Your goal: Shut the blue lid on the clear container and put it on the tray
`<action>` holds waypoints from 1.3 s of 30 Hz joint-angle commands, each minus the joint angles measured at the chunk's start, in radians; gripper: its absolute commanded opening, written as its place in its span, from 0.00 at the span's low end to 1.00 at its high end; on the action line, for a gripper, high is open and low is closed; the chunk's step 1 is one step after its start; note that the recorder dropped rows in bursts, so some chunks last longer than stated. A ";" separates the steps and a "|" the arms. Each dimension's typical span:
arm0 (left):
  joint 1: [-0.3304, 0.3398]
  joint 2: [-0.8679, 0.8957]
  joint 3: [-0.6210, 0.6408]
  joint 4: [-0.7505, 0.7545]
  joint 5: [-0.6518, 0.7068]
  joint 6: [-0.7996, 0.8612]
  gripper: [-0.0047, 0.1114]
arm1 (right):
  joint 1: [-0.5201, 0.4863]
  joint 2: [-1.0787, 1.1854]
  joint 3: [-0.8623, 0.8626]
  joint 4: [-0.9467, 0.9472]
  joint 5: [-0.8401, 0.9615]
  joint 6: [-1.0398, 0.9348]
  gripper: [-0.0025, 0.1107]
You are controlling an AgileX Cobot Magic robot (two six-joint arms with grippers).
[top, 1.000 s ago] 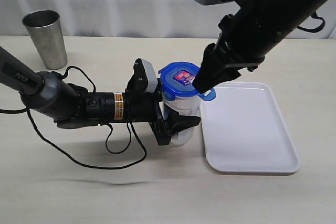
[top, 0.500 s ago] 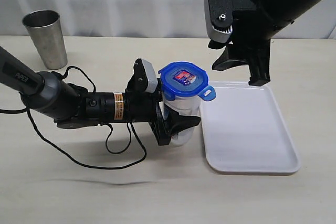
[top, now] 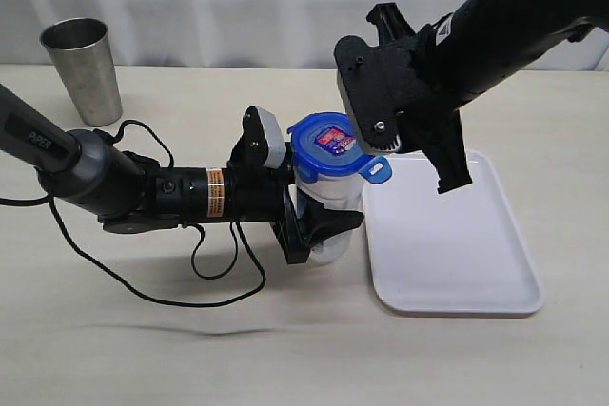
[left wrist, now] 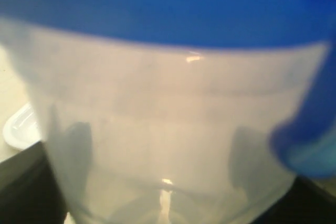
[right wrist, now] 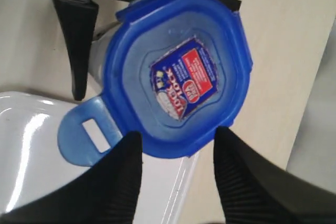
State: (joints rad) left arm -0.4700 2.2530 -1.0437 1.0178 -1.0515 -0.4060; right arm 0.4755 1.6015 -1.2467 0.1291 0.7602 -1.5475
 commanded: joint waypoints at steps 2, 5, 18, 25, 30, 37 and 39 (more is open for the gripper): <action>-0.005 0.005 0.003 0.016 0.081 0.020 0.04 | 0.003 0.001 0.037 -0.097 -0.022 -0.012 0.39; -0.005 0.005 0.003 0.016 0.081 0.020 0.04 | 0.003 0.001 0.064 -0.091 -0.030 -0.012 0.39; -0.005 0.005 0.003 0.016 0.081 0.020 0.04 | 0.003 -0.019 0.078 -0.061 -0.047 -0.010 0.35; -0.005 0.005 0.003 0.016 0.081 0.020 0.04 | 0.003 -0.100 0.078 -0.059 -0.068 0.025 0.41; -0.005 0.005 0.003 0.016 0.081 0.020 0.04 | 0.003 -0.123 0.078 0.017 -0.041 0.009 0.41; -0.005 0.005 0.003 0.016 0.081 0.020 0.04 | 0.004 -0.114 0.188 0.017 -0.145 -0.070 0.41; -0.005 0.005 0.003 0.016 0.081 0.020 0.04 | 0.004 -0.114 0.215 0.017 -0.214 -0.070 0.41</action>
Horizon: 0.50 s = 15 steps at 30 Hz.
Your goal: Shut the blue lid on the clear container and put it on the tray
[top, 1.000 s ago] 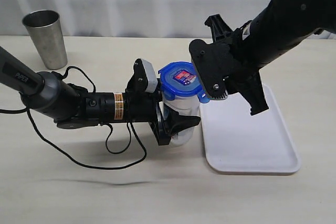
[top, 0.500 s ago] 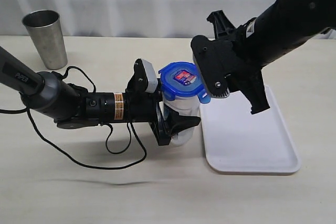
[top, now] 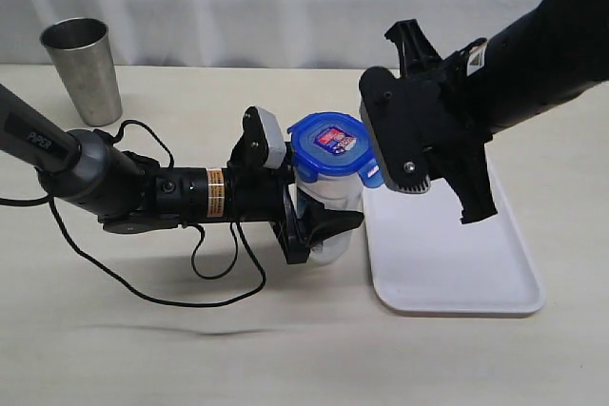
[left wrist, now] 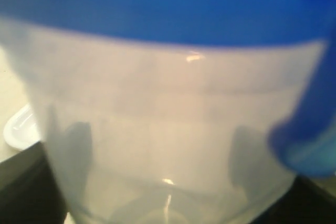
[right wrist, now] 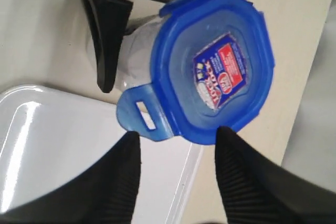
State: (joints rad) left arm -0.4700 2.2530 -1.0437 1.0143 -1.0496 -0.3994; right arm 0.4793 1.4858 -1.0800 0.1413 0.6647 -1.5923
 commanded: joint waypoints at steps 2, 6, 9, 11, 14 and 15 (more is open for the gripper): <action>-0.005 0.005 0.003 0.020 0.079 0.013 0.04 | 0.001 0.001 0.059 0.005 -0.160 -0.025 0.41; -0.005 0.005 0.003 0.020 0.079 0.013 0.04 | 0.001 0.003 0.059 0.005 -0.165 -0.027 0.41; -0.005 0.005 0.003 0.020 0.079 0.013 0.04 | 0.001 0.022 0.059 0.005 -0.144 -0.027 0.41; -0.005 0.005 0.003 0.020 0.079 0.013 0.04 | 0.015 0.038 0.059 0.000 -0.141 -0.027 0.41; -0.005 0.005 0.003 0.022 0.079 0.013 0.04 | 0.035 0.060 0.059 0.000 -0.172 -0.027 0.41; -0.005 0.005 0.003 0.022 0.079 0.013 0.04 | 0.035 0.063 0.059 0.000 -0.172 -0.027 0.41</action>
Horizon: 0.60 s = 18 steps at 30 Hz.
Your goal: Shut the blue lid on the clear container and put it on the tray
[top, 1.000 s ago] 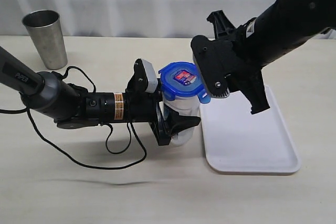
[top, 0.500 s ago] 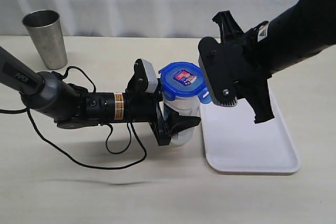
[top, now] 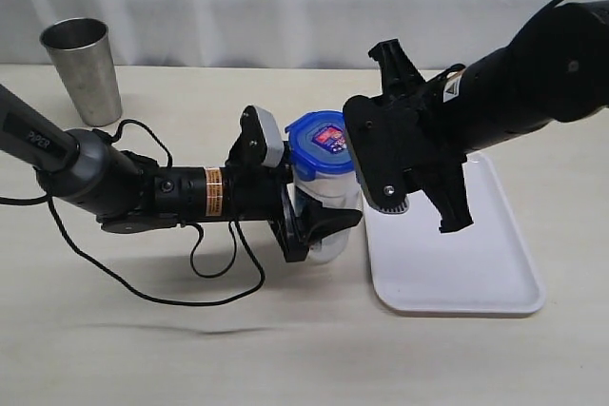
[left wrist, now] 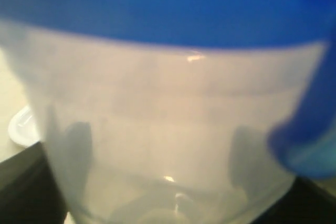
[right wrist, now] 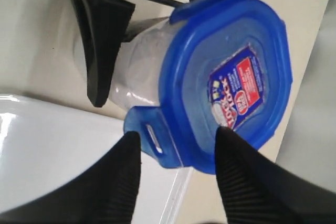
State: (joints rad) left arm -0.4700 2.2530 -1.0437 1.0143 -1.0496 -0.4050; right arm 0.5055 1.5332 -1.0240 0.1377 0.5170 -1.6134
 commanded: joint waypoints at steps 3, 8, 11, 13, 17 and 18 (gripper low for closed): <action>-0.005 0.005 0.003 0.022 0.079 0.019 0.04 | 0.008 0.044 0.003 0.004 -0.016 -0.006 0.31; -0.005 0.005 0.003 0.022 0.076 0.019 0.04 | 0.008 0.085 0.027 0.011 -0.016 -0.001 0.25; -0.005 0.005 0.003 0.022 0.068 0.019 0.04 | 0.008 0.105 0.073 0.011 -0.065 -0.001 0.25; -0.005 0.005 0.003 0.022 0.068 0.019 0.04 | 0.008 0.107 0.110 0.011 -0.125 -0.001 0.25; -0.005 0.005 0.003 0.022 0.068 0.019 0.04 | 0.008 0.096 0.119 0.045 -0.132 0.006 0.25; -0.003 0.005 0.003 0.020 0.068 0.027 0.04 | 0.008 0.089 0.119 0.075 -0.132 0.006 0.25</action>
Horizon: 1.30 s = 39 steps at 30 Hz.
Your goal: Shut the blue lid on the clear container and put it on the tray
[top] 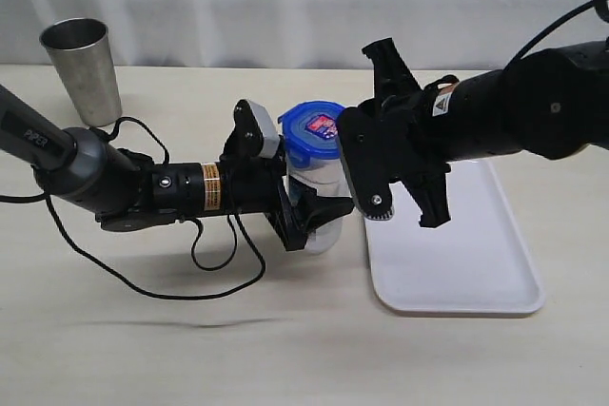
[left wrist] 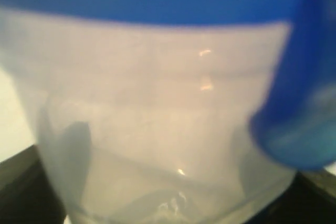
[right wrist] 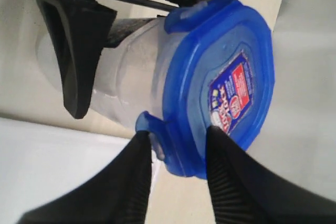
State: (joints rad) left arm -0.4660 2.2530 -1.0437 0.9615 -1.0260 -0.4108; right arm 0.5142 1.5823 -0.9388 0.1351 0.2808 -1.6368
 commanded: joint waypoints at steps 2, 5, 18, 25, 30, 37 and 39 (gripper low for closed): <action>-0.002 0.005 0.003 0.073 0.047 0.067 0.04 | 0.000 0.016 0.032 0.131 0.106 0.028 0.25; 0.021 0.003 0.003 0.073 0.049 0.129 0.04 | 0.000 -0.067 0.032 0.237 0.112 0.026 0.25; 0.052 -0.010 0.003 0.200 0.135 0.425 0.04 | 0.000 -0.303 -0.042 0.673 0.229 0.105 0.34; 0.052 -0.044 0.005 0.209 0.241 0.521 0.04 | 0.000 -0.224 -0.214 0.373 0.463 0.446 0.34; 0.052 -0.058 0.005 0.283 0.287 0.701 0.04 | 0.000 -0.086 -0.350 0.214 0.640 0.483 0.34; 0.052 -0.058 0.005 0.283 0.273 0.707 0.04 | 0.083 0.024 -0.374 0.060 0.653 0.450 0.35; 0.052 -0.058 0.005 0.283 0.273 0.702 0.04 | 0.123 0.040 -0.374 -0.007 0.633 0.498 0.35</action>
State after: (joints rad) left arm -0.4196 2.1895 -1.0415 1.2435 -0.7747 0.3085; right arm 0.5897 1.6021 -1.3055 0.2142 0.9205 -1.1800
